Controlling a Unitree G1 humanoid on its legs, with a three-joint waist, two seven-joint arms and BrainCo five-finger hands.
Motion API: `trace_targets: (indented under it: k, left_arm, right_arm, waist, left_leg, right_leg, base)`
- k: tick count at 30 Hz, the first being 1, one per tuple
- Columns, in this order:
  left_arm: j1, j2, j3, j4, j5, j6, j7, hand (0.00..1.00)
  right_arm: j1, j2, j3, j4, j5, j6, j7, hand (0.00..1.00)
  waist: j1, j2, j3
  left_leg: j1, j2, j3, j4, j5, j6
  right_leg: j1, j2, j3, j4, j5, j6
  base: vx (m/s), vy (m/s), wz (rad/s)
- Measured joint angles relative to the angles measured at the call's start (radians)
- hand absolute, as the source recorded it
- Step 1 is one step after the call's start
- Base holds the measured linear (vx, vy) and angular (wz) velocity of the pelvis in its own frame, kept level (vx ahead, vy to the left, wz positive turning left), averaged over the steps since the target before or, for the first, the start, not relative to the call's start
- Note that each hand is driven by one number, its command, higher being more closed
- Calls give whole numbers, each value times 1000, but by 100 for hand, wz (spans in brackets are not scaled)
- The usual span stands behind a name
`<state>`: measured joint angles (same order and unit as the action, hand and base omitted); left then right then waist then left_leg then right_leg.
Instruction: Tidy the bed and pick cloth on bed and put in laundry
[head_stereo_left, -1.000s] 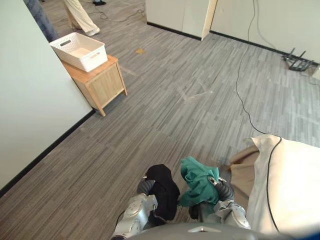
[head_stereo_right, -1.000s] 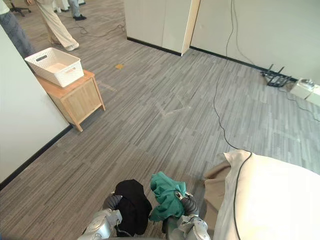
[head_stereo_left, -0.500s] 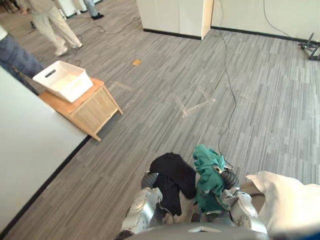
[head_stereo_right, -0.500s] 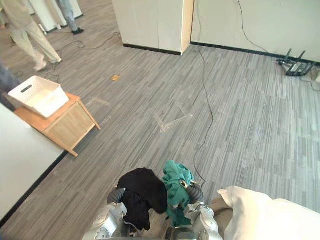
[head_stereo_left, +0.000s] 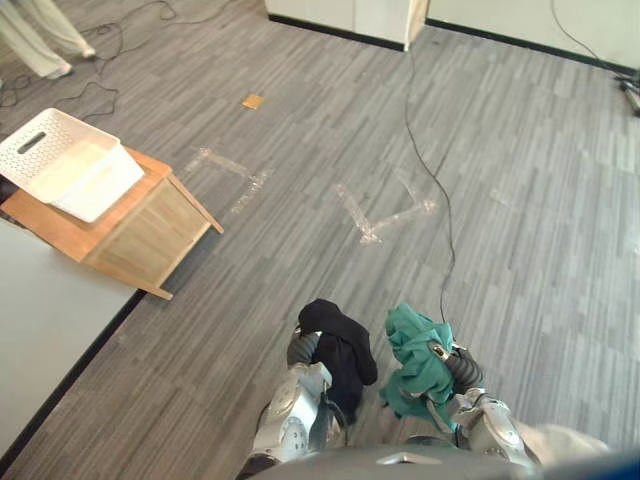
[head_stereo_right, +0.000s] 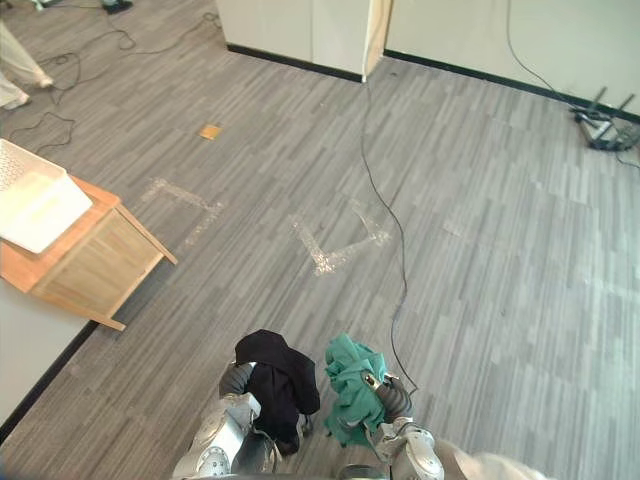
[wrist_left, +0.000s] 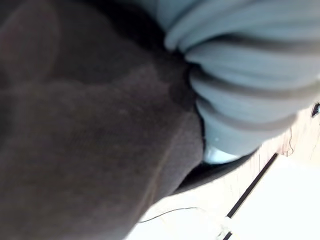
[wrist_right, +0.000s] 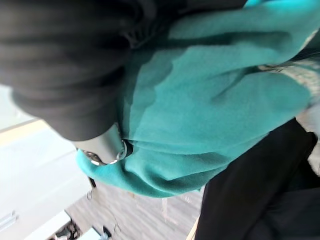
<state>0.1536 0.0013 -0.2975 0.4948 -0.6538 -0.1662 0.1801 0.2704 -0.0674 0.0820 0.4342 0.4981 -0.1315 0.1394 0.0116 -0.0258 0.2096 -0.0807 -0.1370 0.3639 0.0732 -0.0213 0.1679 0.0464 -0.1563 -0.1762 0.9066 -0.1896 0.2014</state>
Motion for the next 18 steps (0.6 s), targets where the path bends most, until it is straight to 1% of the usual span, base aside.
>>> trace_targets:
  k: [1, 2, 3, 4, 6, 7, 8, 9, 10, 11, 12, 13, 14, 15, 16, 17, 18]
  left_arm:
    - [3, 12, -9, 0, 0, -1, 0, 100]
    - [7, 18, -10, -1, 1, -4, 0, 100]
    - [8, 22, -11, -1, 1, -9, 0, 100]
    - [12, 28, -15, -1, 2, -12, 0, 100]
    - [12, 34, -18, -1, 2, -11, -5, 100]
    - [12, 40, -18, -1, 2, -8, -9, 100]
    - [9, 46, -18, -1, 2, -1, -10, 100]
    - [4, 56, -17, -1, 6, 5, -12, 100]
    - [3, 62, -17, -1, 12, 6, -14, 100]
    - [-1, 75, -17, -1, 17, 8, -21, 100]
    - [-1, 86, -17, -1, 17, 10, -21, 100]
    - [0, 91, -17, 0, 17, 12, -21, 100]
    - [7, 96, -16, -1, 17, 23, -21, 100]
    - [10, 94, -14, 1, 17, 34, -21, 100]
    - [12, 93, -16, 2, 17, 41, -22, 100]
    - [11, 78, -30, 2, 18, 42, -28, 100]
    - [8, 66, -44, 2, 18, 42, -31, 100]
  right_arm:
    - [1, 9, 5, 0, -12, -2, -8, 100]
    - [2, 19, 8, 0, -13, -5, -17, 100]
    - [4, 29, 17, 0, -12, -8, -23, 100]
    - [8, 34, 29, 0, -13, -11, -29, 100]
    - [27, 47, 30, -1, -12, -20, -36, 100]
    - [37, 51, 30, -1, -12, -27, -37, 100]
    - [39, 51, 30, 1, -12, -30, -37, 100]
    - [39, 51, 25, -2, -12, -39, -38, 100]
    - [39, 51, 24, -2, -11, -43, -38, 100]
    - [38, 54, 25, -2, -11, -50, -38, 100]
    - [34, 57, 26, -4, -11, -51, -38, 100]
    - [31, 58, 28, -4, -11, -51, -39, 100]
    - [24, 58, 32, -6, -10, -50, -44, 100]
    - [21, 51, 35, -2, -9, -47, -49, 100]
    - [18, 48, 35, -3, -8, -44, -57, 100]
    - [11, 28, 26, -20, 1, -42, -67, 100]
    - [9, 13, 23, -27, 4, -42, -71, 100]
  waist:
    - [-3, 1, -1]
    - [-7, 7, -4]
    - [-13, 11, -5]
    - [-24, 13, -5]
    - [-37, 17, -6]
    - [-38, 25, -2]
    - [-41, 30, 1]
    - [-45, 38, 4]
    - [-45, 42, 7]
    - [-39, 30, 4]
    - [-22, 13, 3]
    - [-17, 4, 8]
    - [-16, -11, 4]
    - [-19, -7, 4]
    - [-23, 24, 4]
    - [-33, 78, -7]
    - [-38, 110, -16]
  left_leg:
    - [34, -5, -26, -1, -15, -2]
    - [67, -6, -59, -2, -34, -5]
    - [100, -5, -99, -4, -50, -9]
    - [133, -3, -140, -6, -65, -19]
    - [194, 8, -219, -19, -84, -48]
    - [220, 24, -262, -18, -94, -64]
    - [239, 42, -287, -17, -102, -76]
    - [260, 66, -318, -16, -116, -99]
    - [266, 76, -329, -13, -127, -105]
    - [275, 92, -354, 12, -164, -116]
    - [281, 98, -363, 52, -208, -132]
    - [286, 102, -370, 78, -239, -145]
    - [296, 109, -385, 121, -297, -165]
    - [313, 141, -395, 166, -357, -185]
    - [316, 176, -403, 180, -383, -203]
    - [327, 239, -413, 170, -404, -213]
    - [333, 271, -406, 160, -405, -211]
  right_leg:
    - [-50, -33, -26, 90, -20, -37]
    - [-95, -60, -57, 134, -39, -71]
    - [-141, -73, -73, 142, -64, -100]
    - [-186, -78, -70, 119, -91, -119]
    - [-256, -76, -55, -15, -121, -118]
    - [-277, -67, -52, -140, -118, -117]
    - [-284, -55, -51, -249, -105, -106]
    - [-294, -38, -42, -415, -47, -104]
    - [-299, -32, -33, -490, -11, -100]
    - [-304, -30, -5, -665, 81, -85]
    - [-323, -37, 19, -741, 121, -70]
    - [-327, -42, 29, -755, 130, -69]
    - [-326, -52, 35, -754, 128, -68]
    - [-318, -31, 44, -725, 215, -78]
    - [-318, 2, 48, -700, 233, -85]
    - [-327, 59, 47, -658, 242, -104]
    - [-355, 87, 32, -595, 221, -142]
  base:
    - [497, 149, 72]
    - [488, 130, 76]
    - [468, 74, 96]
    - [437, 4, 115]
    - [464, -64, 123]
    - [424, -125, 109]
    - [428, -156, 110]
    - [418, -169, 86]
    - [415, -212, 87]
    - [416, -281, 58]
    - [414, -317, 46]
    - [410, -378, 32]
    - [428, -421, 29]
    - [536, -520, 32]
    - [563, -504, 33]
    - [470, -398, 34]
    - [474, -366, 32]
